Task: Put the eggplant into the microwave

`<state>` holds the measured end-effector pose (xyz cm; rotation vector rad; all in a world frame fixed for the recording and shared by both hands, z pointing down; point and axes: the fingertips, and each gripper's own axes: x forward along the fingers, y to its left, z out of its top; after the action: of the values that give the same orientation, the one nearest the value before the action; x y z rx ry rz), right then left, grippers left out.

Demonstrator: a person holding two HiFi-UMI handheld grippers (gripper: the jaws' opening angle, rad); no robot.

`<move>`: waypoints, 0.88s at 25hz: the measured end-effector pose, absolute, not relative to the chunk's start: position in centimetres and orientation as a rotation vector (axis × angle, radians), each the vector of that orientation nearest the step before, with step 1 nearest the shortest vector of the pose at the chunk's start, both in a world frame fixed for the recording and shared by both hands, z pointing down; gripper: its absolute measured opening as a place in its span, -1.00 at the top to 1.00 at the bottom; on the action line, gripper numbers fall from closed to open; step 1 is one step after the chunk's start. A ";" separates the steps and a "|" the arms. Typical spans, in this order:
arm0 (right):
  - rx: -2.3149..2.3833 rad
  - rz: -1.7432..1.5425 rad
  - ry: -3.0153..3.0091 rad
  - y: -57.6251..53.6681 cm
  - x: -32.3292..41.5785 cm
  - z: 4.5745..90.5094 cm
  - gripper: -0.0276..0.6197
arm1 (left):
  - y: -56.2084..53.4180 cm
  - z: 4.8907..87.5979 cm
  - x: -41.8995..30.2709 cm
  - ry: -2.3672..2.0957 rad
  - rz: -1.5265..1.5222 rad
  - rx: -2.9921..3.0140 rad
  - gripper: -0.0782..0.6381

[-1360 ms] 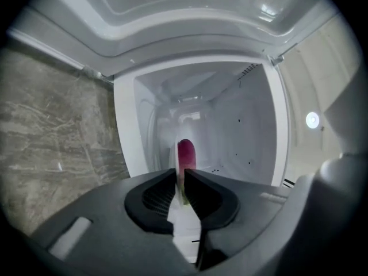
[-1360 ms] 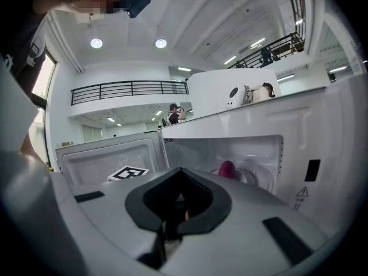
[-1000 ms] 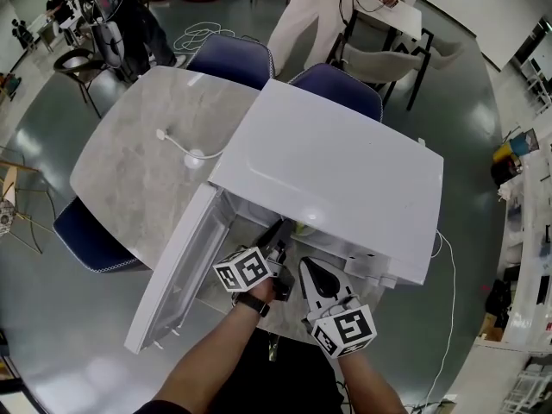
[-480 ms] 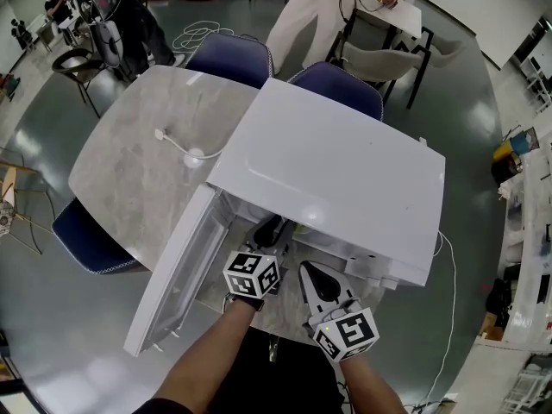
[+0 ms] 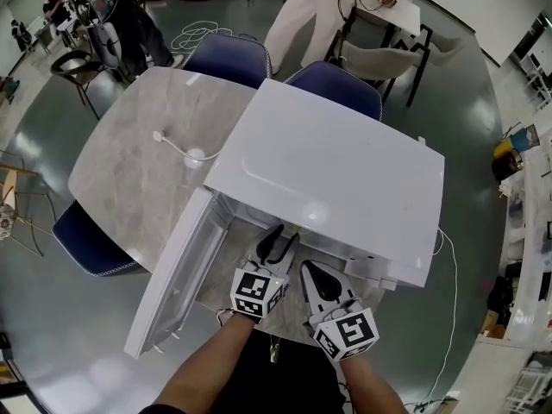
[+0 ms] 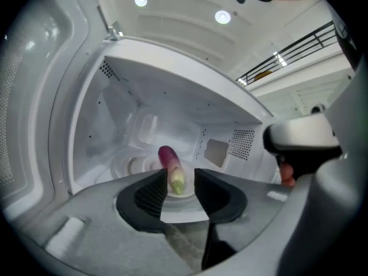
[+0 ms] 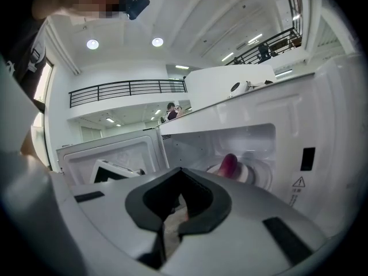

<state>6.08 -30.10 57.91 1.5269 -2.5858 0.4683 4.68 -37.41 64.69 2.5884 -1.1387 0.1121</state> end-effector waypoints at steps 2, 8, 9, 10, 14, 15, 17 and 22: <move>1.527 0.456 -2.591 -30.2 6.2 57.6 0.91 | -36.4 65.2 5.7 -1.116 0.155 2.608 0.40; 1.533 0.438 -2.599 -30.0 6.8 57.0 0.91 | -36.7 67.1 6.5 -1.151 0.265 2.612 0.43; 1.534 0.438 -2.599 -29.9 6.9 57.0 0.91 | -37.0 67.2 6.5 -1.163 0.271 2.611 0.48; 1.534 0.438 -2.597 -29.9 7.0 57.0 0.91 | -37.2 67.2 6.6 -1.174 0.277 2.610 0.48; 1.537 0.440 -2.592 -29.7 7.3 56.9 0.91 | -38.1 67.0 6.6 -1.194 0.281 2.608 0.48; 1.539 0.444 -2.591 -29.7 7.3 56.9 0.91 | -38.1 66.9 6.5 -1.193 0.276 2.611 0.48; 1.543 0.454 -2.585 -29.6 7.4 56.8 0.91 | -37.9 66.3 6.4 -1.189 0.265 2.620 0.48; 1.533 0.474 -2.582 -29.3 7.0 55.1 0.91 | -35.3 63.3 5.5 -1.161 0.243 2.615 0.48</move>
<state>6.98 -29.28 55.09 1.5333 -2.5820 0.4739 5.53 -35.28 63.34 2.6153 -1.1609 0.2434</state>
